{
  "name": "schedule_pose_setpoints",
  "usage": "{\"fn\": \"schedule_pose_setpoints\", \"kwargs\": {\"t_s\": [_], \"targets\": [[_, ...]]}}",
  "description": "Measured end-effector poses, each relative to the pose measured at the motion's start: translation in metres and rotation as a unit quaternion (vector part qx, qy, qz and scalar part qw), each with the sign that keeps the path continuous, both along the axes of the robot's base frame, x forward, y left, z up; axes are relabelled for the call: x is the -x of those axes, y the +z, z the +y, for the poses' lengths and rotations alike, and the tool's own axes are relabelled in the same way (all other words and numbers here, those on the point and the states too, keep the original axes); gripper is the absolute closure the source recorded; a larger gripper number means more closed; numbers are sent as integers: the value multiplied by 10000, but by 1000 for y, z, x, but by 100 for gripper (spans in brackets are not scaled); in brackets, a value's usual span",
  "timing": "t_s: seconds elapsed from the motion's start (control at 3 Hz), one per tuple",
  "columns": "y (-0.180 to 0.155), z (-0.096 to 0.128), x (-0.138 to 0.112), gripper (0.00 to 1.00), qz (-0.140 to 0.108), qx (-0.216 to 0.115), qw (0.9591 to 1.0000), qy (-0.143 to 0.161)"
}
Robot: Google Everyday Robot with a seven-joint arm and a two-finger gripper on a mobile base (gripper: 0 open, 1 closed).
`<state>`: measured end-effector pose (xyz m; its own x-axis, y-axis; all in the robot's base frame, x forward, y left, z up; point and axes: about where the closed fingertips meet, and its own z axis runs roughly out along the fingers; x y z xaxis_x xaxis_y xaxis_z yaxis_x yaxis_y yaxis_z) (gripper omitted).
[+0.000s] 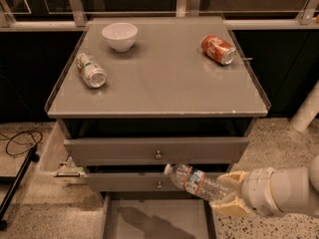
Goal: Place water bottle into bottom drawer
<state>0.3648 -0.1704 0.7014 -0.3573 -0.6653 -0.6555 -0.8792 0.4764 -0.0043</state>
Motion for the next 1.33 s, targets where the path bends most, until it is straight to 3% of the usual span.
{"fn": "schedule_pose_setpoints", "kwargs": {"t_s": [0.33,0.67,1.0,1.33], "targets": [[-59,4,-5,100,52,-23,10000,-63],[-111,2,-7,100,314,-117,9993,-141],[-135,-6,-1,100,419,-377,9983,-136],[-135,-6,-1,100,419,-377,9983,-136]]}}
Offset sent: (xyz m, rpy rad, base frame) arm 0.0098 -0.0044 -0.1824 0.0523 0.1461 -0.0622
